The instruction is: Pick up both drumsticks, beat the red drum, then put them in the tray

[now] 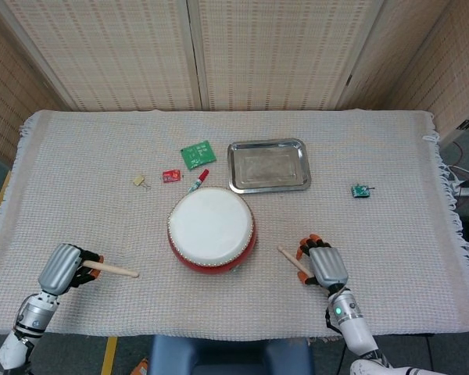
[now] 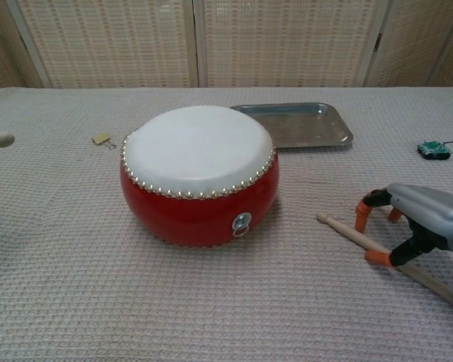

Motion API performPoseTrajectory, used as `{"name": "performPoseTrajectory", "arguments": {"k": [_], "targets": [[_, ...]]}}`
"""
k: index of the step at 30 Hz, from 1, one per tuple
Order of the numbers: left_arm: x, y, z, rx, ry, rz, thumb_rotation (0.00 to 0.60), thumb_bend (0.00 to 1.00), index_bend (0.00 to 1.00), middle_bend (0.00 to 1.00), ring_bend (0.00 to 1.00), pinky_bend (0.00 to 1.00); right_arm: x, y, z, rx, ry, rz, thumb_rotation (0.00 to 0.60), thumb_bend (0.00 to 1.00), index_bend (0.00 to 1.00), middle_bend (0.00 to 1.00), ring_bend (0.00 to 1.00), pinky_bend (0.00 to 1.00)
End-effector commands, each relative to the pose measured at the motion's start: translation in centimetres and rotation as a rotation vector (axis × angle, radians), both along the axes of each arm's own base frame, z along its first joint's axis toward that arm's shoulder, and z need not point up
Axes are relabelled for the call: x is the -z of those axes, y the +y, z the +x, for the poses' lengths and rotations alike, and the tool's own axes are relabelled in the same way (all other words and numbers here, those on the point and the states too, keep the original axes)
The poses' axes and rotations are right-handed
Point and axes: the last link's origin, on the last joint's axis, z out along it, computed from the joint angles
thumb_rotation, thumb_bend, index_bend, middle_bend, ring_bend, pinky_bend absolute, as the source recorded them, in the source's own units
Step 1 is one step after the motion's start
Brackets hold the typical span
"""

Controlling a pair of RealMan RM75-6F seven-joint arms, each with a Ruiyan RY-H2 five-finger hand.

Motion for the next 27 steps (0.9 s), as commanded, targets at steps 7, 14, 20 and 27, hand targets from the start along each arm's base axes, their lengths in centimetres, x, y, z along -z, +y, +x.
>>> {"name": "performPoseTrajectory", "arguments": {"k": [7, 14, 20, 27], "targets": [[-0.1, -0.1, -0.3, -0.01, 0.006, -0.011, 0.6, 0.72, 1.0, 1.0, 1.0, 1.0, 0.6, 0.5, -0.2, -0.047, 0.058, 0.003, 0.6, 0.28, 0.49, 0.21, 0.06, 0.25], [-0.2, -0.3, -0.2, -0.013, 0.007, -0.017, 0.6, 0.72, 1.0, 1.0, 1.0, 1.0, 1.2, 1.1, -0.3, -0.093, 0.111, -0.001, 0.6, 0.32, 0.55, 0.21, 0.06, 0.23], [-0.5, -0.5, -0.4, -0.022, 0.003, -0.015, 0.6, 0.71, 1.0, 1.0, 1.0, 1.0, 1.0, 1.4, -0.3, -0.12, 0.092, -0.027, 0.6, 0.4, 0.63, 0.21, 0.06, 0.22], [-1.0, -0.7, -0.5, -0.029, -0.006, 0.0, 0.6, 0.71, 1.0, 1.0, 1.0, 1.0, -1.6, 1.0, 0.0, -0.066, -0.183, -0.089, 0.6, 0.42, 0.69, 0.22, 0.07, 0.22]]}}
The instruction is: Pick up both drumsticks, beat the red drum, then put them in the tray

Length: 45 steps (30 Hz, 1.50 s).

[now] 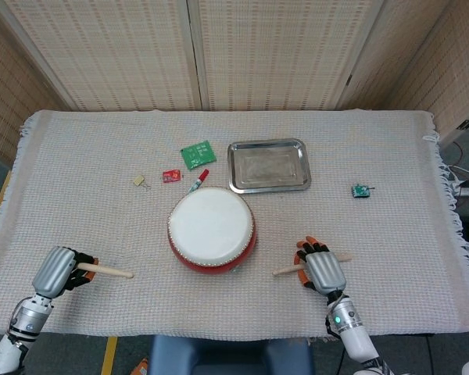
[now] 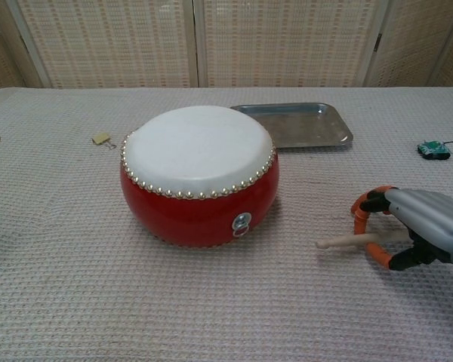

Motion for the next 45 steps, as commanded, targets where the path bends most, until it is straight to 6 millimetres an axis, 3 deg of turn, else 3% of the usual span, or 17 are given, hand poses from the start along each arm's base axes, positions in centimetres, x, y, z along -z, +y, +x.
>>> {"name": "performPoseTrajectory", "arguments": {"k": [1, 8, 16, 19, 29, 36, 45], "targets": [[-0.2, 0.0, 0.0, -0.004, -0.006, 0.006, 0.6, 0.71, 1.0, 1.0, 1.0, 1.0, -2.7, -0.6, 0.3, 0.041, -0.247, -0.047, 0.6, 0.42, 0.69, 0.23, 0.07, 0.22], [-0.5, -0.2, 0.1, -0.006, -0.015, 0.014, 0.6, 0.71, 1.0, 1.0, 1.0, 1.0, -7.2, -2.8, 0.2, 0.097, -0.718, -0.085, 0.6, 0.42, 0.7, 0.26, 0.09, 0.21], [-0.6, -0.2, 0.4, -0.004, -0.014, 0.017, 0.6, 0.71, 1.0, 1.0, 1.0, 1.0, -8.9, -4.9, -1.9, 0.264, -1.24, 0.054, 0.6, 0.42, 0.7, 0.33, 0.18, 0.22], [-0.5, -0.2, 0.6, 0.0, -0.009, 0.015, 0.6, 0.71, 1.0, 1.0, 1.0, 1.0, -8.0, -5.6, -3.0, 0.306, -1.295, 0.127, 0.6, 0.42, 0.68, 0.36, 0.23, 0.29], [-0.1, -0.1, 1.1, 0.01, 0.001, 0.0, 0.6, 0.71, 1.0, 1.0, 1.0, 1.0, -5.4, -7.8, -4.5, 0.387, -1.435, 0.231, 0.6, 0.42, 0.58, 0.36, 0.26, 0.3], [-0.1, -0.2, 1.1, 0.012, 0.009, -0.002, 0.6, 0.71, 1.0, 1.0, 1.0, 1.0, -5.2, -8.2, -5.0, 0.381, -1.496, 0.304, 0.6, 0.42, 0.47, 0.36, 0.27, 0.3], [-0.2, -0.7, 1.6, 0.023, 0.0, -0.034, 0.6, 0.71, 1.0, 1.0, 1.0, 1.0, -5.5, -8.7, -6.4, 0.329, -1.504, 0.353, 0.6, 0.28, 0.4, 0.36, 0.27, 0.3]]}}
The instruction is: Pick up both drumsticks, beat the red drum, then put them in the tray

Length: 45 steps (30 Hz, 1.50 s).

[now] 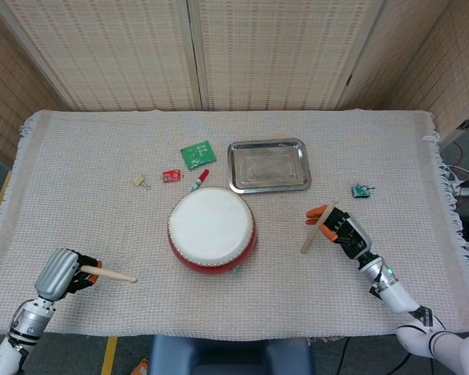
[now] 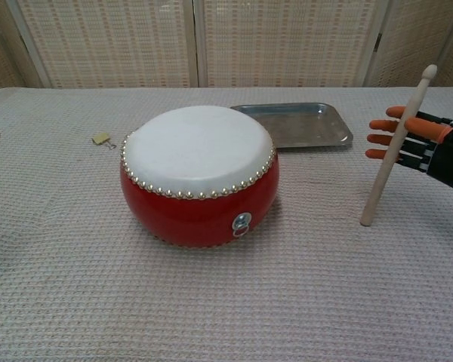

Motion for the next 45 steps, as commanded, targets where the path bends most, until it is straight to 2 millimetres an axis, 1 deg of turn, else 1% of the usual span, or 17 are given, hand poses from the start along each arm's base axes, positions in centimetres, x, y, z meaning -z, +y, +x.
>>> {"name": "performPoseTrajectory", "arguments": {"k": [1, 6, 12, 19, 25, 30, 36, 41, 45], "targets": [[0.0, -0.1, 0.2, 0.005, 0.0, -0.003, 0.6, 0.71, 1.0, 1.0, 1.0, 1.0, 0.7, 0.1, 0.2, -0.049, 0.012, 0.017, 0.6, 0.27, 0.4, 0.36, 0.27, 0.3], [-0.1, -0.1, 0.4, 0.006, 0.005, -0.004, 0.6, 0.71, 1.0, 1.0, 1.0, 1.0, 1.4, 0.6, 0.1, -0.088, 0.056, 0.032, 0.6, 0.23, 0.41, 0.36, 0.27, 0.31], [-0.2, -0.3, 0.4, 0.006, 0.011, -0.007, 0.6, 0.71, 1.0, 1.0, 1.0, 1.0, 2.3, 0.9, 0.0, -0.109, 0.121, 0.044, 0.6, 0.19, 0.46, 0.38, 0.27, 0.32], [-0.1, -0.4, 0.3, 0.005, 0.013, -0.011, 0.6, 0.71, 1.0, 1.0, 1.0, 1.0, 3.3, 1.0, 0.1, -0.112, 0.158, 0.042, 0.6, 0.16, 0.55, 0.44, 0.31, 0.35], [-0.1, -0.4, 0.3, 0.007, 0.011, -0.013, 0.6, 0.71, 1.0, 1.0, 1.0, 1.0, 4.1, 1.1, 0.2, -0.11, 0.191, 0.042, 0.6, 0.15, 0.61, 0.48, 0.35, 0.38], [-0.1, -0.4, 0.1, 0.006, 0.01, -0.014, 0.6, 0.71, 1.0, 1.0, 1.0, 1.0, 4.8, 1.0, 0.3, -0.107, 0.213, 0.043, 0.6, 0.15, 0.68, 0.53, 0.39, 0.4], [-0.1, -0.5, 0.0, 0.006, 0.011, -0.015, 0.6, 0.71, 1.0, 1.0, 1.0, 1.0, 5.5, 1.0, 0.4, -0.097, 0.233, 0.044, 0.6, 0.15, 0.79, 0.6, 0.46, 0.45], [-0.2, -0.6, -0.1, 0.006, 0.012, -0.014, 0.6, 0.71, 1.0, 1.0, 1.0, 1.0, 6.1, 0.9, 0.5, -0.087, 0.251, 0.041, 0.6, 0.07, 0.89, 0.7, 0.57, 0.51], [-0.3, -0.7, -0.3, 0.001, 0.013, -0.013, 0.6, 0.71, 1.0, 1.0, 1.0, 1.0, 6.6, 0.8, 0.8, -0.082, 0.264, 0.028, 0.6, 0.07, 0.95, 0.78, 0.67, 0.59]]}}
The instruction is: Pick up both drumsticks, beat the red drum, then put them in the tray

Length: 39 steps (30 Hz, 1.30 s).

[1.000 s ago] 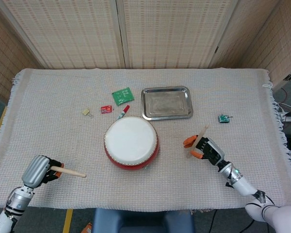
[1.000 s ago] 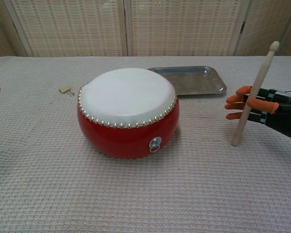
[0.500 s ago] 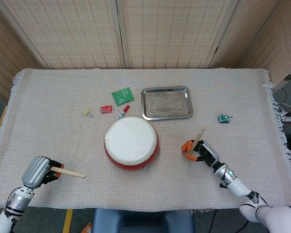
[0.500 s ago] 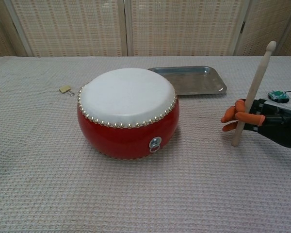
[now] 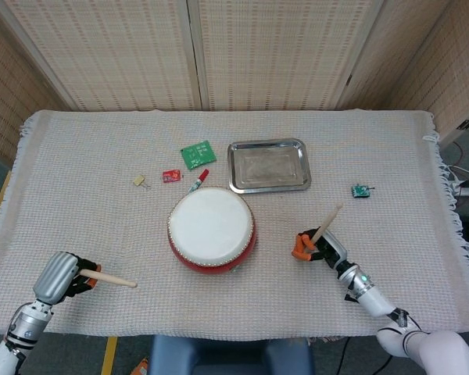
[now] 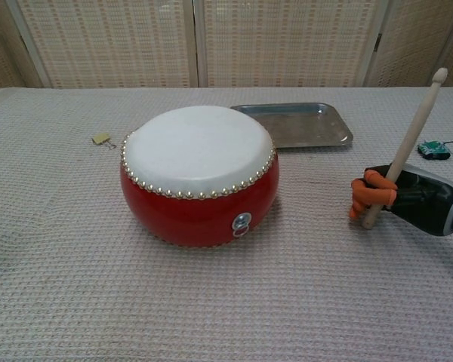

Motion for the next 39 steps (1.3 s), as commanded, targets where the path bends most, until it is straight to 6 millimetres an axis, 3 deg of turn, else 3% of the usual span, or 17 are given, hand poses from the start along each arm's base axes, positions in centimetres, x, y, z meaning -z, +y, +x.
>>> {"name": "performPoseTrajectory", "arguments": {"k": [1, 3, 5, 11, 15, 19, 25, 29, 34, 39], "targets": [[0.0, 0.0, -0.1, -0.004, 0.002, -0.002, 0.6, 0.71, 1.0, 1.0, 1.0, 1.0, 0.4, -0.1, 0.2, 0.005, 0.012, -0.013, 0.6, 0.07, 0.97, 0.8, 0.7, 0.62], [0.0, -0.1, -0.2, -0.007, 0.001, -0.003, 0.6, 0.71, 1.0, 1.0, 1.0, 1.0, 0.6, -0.2, 0.4, 0.007, 0.007, -0.025, 0.6, 0.07, 1.0, 0.85, 0.75, 0.67], [0.0, -0.1, -0.2, -0.009, 0.001, -0.004, 0.6, 0.71, 1.0, 1.0, 1.0, 1.0, 0.8, -0.2, 0.5, 0.004, 0.02, -0.039, 0.6, 0.14, 1.0, 0.9, 0.81, 0.73], [0.1, 0.0, -0.3, -0.008, -0.002, -0.005, 0.6, 0.71, 1.0, 1.0, 1.0, 1.0, 0.9, -0.3, 1.1, -0.012, 0.012, -0.079, 0.6, 0.56, 1.0, 0.99, 0.94, 0.91], [0.1, 0.0, -0.3, -0.009, -0.001, -0.006, 0.6, 0.71, 1.0, 1.0, 1.0, 1.0, 0.1, -0.4, 1.4, -0.044, 0.011, -0.13, 0.6, 0.65, 1.0, 1.0, 1.0, 0.99], [0.0, 0.1, -0.4, -0.006, 0.01, -0.007, 0.6, 0.71, 1.0, 1.0, 1.0, 1.0, -0.8, -1.0, 1.5, -0.126, 0.173, -0.194, 0.6, 0.75, 1.0, 1.0, 1.0, 1.0], [0.2, 0.3, -0.3, 0.003, 0.02, -0.016, 0.6, 0.71, 1.0, 1.0, 1.0, 1.0, -2.3, -1.9, 2.6, -0.319, 0.584, -0.262, 0.6, 0.82, 1.0, 1.0, 1.0, 1.0], [0.1, 0.5, 0.0, 0.023, 0.039, -0.018, 0.6, 0.71, 1.0, 1.0, 1.0, 1.0, -4.9, -2.0, 4.1, -0.432, 0.807, -0.272, 0.6, 0.82, 1.0, 1.0, 1.0, 1.0], [-0.2, 1.4, 0.9, 0.074, 0.076, -0.007, 0.6, 0.71, 1.0, 1.0, 1.0, 1.0, -8.5, -2.4, 6.6, -0.488, 0.963, -0.312, 0.6, 0.82, 1.0, 1.0, 1.0, 1.0], [-0.8, 3.5, 2.8, 0.141, 0.124, 0.008, 0.6, 0.71, 1.0, 1.0, 1.0, 1.0, -11.4, -3.7, 9.9, -0.53, 1.059, -0.363, 0.6, 0.81, 1.0, 1.0, 1.0, 1.0]]}}
